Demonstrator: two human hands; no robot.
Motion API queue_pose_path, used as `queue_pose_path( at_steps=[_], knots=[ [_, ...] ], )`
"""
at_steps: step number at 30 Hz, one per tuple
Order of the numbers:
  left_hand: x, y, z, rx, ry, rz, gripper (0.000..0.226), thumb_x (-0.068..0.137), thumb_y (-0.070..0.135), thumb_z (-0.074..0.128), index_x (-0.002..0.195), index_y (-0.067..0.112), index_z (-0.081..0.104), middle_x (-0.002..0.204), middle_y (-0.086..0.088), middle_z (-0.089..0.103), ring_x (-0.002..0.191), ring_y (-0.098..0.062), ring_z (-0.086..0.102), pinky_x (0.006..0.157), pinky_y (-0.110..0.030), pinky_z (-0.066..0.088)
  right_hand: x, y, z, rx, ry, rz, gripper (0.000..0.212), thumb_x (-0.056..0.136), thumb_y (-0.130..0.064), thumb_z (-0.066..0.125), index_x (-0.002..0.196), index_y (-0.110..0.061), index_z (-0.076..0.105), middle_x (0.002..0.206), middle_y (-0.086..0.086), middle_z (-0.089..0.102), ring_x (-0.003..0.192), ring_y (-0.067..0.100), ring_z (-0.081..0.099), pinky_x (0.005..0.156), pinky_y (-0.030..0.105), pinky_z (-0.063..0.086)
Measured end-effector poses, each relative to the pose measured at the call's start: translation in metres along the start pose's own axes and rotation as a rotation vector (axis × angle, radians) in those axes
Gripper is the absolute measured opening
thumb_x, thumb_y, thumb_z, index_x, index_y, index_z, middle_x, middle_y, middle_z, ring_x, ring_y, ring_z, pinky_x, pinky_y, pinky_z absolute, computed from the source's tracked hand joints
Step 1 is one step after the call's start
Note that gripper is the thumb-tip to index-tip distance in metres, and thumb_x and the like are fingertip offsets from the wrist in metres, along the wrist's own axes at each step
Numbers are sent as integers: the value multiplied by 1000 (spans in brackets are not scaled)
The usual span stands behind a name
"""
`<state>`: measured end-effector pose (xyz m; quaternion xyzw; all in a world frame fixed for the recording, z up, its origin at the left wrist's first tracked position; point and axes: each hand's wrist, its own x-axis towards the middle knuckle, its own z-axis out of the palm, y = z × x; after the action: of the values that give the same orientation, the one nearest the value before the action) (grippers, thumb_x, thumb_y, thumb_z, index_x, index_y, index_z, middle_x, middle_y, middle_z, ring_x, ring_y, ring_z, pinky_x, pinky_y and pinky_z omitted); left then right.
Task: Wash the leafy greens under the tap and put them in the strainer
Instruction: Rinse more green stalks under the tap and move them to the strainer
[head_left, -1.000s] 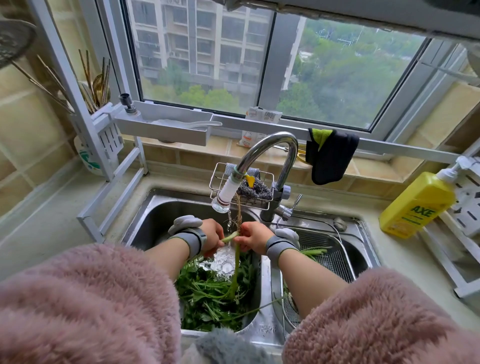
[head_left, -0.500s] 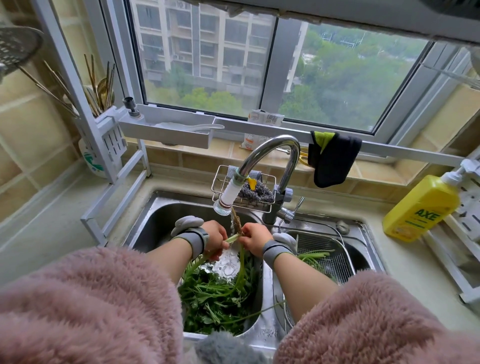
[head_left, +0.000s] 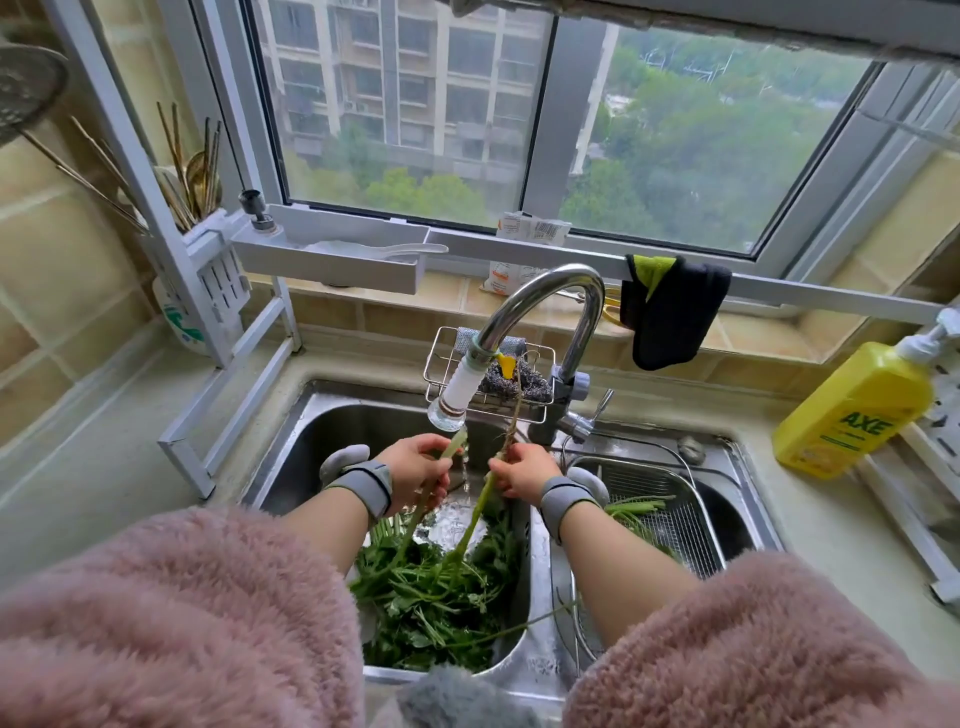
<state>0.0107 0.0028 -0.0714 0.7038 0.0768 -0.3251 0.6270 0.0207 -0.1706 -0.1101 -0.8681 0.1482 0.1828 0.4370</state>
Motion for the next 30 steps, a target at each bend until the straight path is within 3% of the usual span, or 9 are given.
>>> queue_pose_path(
  at_steps=[4, 8, 10, 13, 18, 22, 25, 28, 30],
  knots=[
    [10, 2, 9, -74, 90, 16, 29, 100, 25, 40, 79, 9, 50, 60, -6, 42, 52, -18, 42, 57, -30, 42, -5, -6, -5, 51, -19, -3, 22, 91, -20, 56, 71, -21, 48, 99, 13, 68, 82, 22, 60, 72, 32, 52],
    [20, 6, 16, -181, 130, 51, 23, 100, 11, 38, 81, 7, 51, 64, -6, 49, 59, -19, 51, 60, -31, 46, -7, -9, -10, 92, -31, -15, 21, 93, -19, 54, 72, -21, 48, 100, 13, 69, 72, 17, 59, 59, 23, 45],
    [25, 7, 18, -253, 175, 86, 25, 99, 4, 36, 78, 7, 49, 60, -5, 43, 54, -16, 42, 60, -28, 42, -8, -10, -12, 113, -43, -20, 22, 94, -17, 52, 72, -20, 47, 95, 10, 65, 59, 9, 54, 51, 18, 41],
    [30, 9, 22, -265, 231, 108, 34, 99, 4, 33, 68, 10, 44, 44, 2, 37, 42, -8, 33, 57, -24, 36, -9, -8, -13, 153, -51, -9, 24, 94, -15, 51, 72, -20, 45, 93, 7, 62, 55, 4, 50, 44, 12, 38],
    [32, 6, 24, -230, 184, 85, 36, 100, 8, 35, 65, 9, 46, 42, 3, 36, 41, -8, 31, 49, -19, 37, -7, -4, -11, 162, -55, 3, 23, 94, -15, 51, 72, -20, 45, 97, 10, 64, 55, 4, 50, 43, 12, 38],
    [30, 7, 27, -245, 162, 120, 28, 98, 3, 38, 73, 5, 51, 61, -5, 41, 57, -14, 38, 58, -21, 39, -8, -9, -11, 190, -50, -3, 23, 95, -14, 50, 73, -20, 44, 113, 17, 65, 56, 5, 50, 43, 12, 38],
    [26, 10, 25, -222, 139, 116, 23, 97, 10, 45, 76, 6, 54, 62, -6, 46, 57, -15, 43, 58, -25, 43, -11, -14, -12, 232, -61, -13, 20, 96, -11, 46, 77, -17, 43, 114, 18, 64, 55, 8, 50, 42, 13, 39],
    [26, 8, 22, -66, 176, 79, 30, 96, 26, 49, 74, 10, 59, 56, -1, 44, 52, -13, 38, 53, -25, 38, -13, -18, -10, 287, -86, -25, 9, 97, -10, 43, 88, -12, 44, 96, 11, 64, 54, 12, 49, 44, 16, 39],
    [29, 6, 22, -58, 180, 97, 27, 97, 23, 47, 80, 11, 64, 52, 2, 39, 49, -10, 29, 48, -21, 27, -14, -22, -9, 329, -91, -34, 5, 98, -11, 42, 93, -9, 44, 81, 3, 59, 53, 11, 48, 46, 17, 39]
  ],
)
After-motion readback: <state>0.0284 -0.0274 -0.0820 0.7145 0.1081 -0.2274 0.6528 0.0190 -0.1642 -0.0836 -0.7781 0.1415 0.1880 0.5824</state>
